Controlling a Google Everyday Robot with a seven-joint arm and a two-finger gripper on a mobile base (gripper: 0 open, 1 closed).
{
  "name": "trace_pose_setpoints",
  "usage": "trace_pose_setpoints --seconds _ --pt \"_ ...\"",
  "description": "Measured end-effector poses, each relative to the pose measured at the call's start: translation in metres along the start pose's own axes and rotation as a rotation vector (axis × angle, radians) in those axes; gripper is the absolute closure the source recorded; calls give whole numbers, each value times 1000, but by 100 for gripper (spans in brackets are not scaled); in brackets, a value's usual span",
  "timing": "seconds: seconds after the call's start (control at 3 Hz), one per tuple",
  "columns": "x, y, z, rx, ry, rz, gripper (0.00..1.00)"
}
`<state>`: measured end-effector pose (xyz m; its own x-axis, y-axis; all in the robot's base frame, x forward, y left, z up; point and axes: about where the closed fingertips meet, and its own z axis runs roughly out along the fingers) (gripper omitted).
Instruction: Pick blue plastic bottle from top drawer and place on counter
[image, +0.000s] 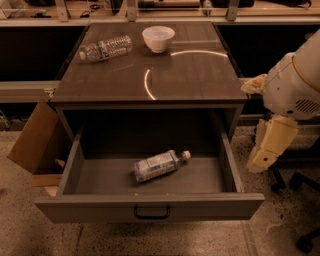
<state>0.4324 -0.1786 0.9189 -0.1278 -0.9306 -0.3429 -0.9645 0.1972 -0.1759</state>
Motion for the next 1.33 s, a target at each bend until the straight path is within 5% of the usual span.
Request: trace_pose_setpoints --seconds 0.67,1.0,1.33 --pt "-12 15 51 -34 -83 -68 0" --pt "-29 21 93 -56 -182 -136 0" --pt "-29 21 93 -57 -182 -136 0"
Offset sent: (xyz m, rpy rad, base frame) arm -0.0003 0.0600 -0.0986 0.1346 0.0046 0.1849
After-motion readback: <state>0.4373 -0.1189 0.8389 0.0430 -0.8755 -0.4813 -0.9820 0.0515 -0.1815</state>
